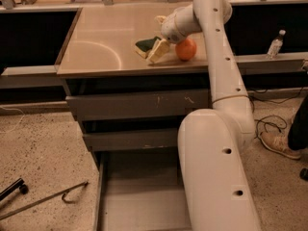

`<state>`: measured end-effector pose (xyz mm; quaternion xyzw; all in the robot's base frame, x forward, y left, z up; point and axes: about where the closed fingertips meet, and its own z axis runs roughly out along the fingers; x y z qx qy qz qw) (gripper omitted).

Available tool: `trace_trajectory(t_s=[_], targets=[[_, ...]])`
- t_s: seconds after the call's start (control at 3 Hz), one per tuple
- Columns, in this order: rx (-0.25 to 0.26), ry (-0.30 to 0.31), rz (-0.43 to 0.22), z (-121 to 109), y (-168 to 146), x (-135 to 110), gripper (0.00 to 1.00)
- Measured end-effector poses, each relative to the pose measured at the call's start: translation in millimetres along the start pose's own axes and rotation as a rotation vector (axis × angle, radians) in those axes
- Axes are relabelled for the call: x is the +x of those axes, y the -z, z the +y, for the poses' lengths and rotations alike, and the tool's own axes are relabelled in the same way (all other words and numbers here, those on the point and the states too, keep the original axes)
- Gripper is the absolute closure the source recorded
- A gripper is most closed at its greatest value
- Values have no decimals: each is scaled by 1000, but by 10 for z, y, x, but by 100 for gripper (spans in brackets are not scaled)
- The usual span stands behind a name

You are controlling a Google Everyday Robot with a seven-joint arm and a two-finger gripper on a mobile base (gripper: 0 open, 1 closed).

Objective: Pick sponge from bottom drawer and place on counter

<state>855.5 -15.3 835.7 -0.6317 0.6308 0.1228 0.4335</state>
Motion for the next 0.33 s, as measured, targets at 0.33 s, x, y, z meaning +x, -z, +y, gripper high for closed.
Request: trace_trajectory(t_s=[0.33], targets=[[0,0,0,0,0,0,0]])
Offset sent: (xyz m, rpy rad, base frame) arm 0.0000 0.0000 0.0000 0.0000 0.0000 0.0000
